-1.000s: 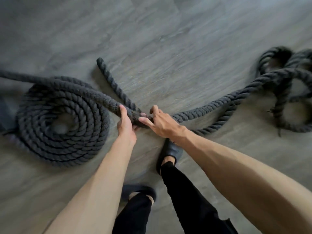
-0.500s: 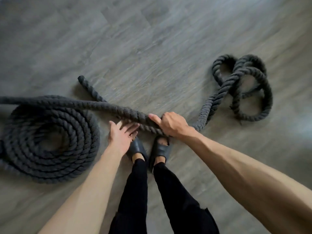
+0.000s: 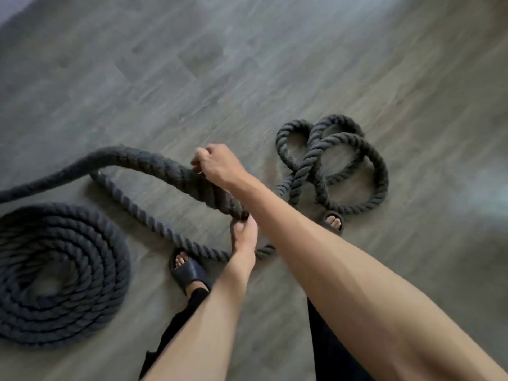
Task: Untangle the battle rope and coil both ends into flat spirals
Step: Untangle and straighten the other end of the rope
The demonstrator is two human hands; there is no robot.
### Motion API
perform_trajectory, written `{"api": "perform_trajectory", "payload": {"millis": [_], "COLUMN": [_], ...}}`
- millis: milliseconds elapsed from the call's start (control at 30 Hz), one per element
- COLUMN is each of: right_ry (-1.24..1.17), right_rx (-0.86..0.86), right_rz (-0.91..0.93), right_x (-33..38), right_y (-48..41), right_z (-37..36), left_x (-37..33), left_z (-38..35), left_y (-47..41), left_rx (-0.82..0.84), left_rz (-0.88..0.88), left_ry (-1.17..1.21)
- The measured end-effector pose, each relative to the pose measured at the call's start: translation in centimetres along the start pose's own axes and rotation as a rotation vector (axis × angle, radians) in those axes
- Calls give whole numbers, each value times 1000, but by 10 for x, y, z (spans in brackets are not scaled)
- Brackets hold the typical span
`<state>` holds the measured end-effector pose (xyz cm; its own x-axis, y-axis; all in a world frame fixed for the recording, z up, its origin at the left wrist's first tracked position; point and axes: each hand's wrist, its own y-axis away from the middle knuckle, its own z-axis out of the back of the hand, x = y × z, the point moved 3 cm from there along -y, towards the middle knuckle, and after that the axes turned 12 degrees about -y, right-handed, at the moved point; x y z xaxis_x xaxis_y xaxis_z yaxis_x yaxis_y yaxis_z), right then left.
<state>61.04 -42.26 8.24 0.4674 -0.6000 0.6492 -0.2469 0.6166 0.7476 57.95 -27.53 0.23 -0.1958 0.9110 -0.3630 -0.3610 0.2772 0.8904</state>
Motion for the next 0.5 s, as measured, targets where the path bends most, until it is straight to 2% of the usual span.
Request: {"api": "perform_trajectory", "payload": {"millis": [67, 133, 200, 300, 367, 400, 500], "right_ry": [56, 174, 342, 634, 710, 723, 829], "right_rx": [-130, -148, -41, 209, 351, 372, 311], "right_rz": [80, 46, -20, -12, 20, 78, 426], "right_x": [-36, -90, -149, -215, -239, -244, -228], "right_y": [-3, 0, 6, 13, 19, 20, 18], "right_z": [59, 112, 153, 195, 209, 213, 219], "left_x": [-20, -51, -74, -110, -126, -131, -143], "left_z": [-16, -31, -49, -70, -70, -66, -42], "left_y": [7, 16, 16, 32, 37, 37, 35], "left_rx": [-79, -155, -148, -100, -51, -30, -4], "left_rz": [-16, 62, 109, 100, 91, 96, 118], "left_ry": [64, 182, 297, 338, 340, 343, 374]}}
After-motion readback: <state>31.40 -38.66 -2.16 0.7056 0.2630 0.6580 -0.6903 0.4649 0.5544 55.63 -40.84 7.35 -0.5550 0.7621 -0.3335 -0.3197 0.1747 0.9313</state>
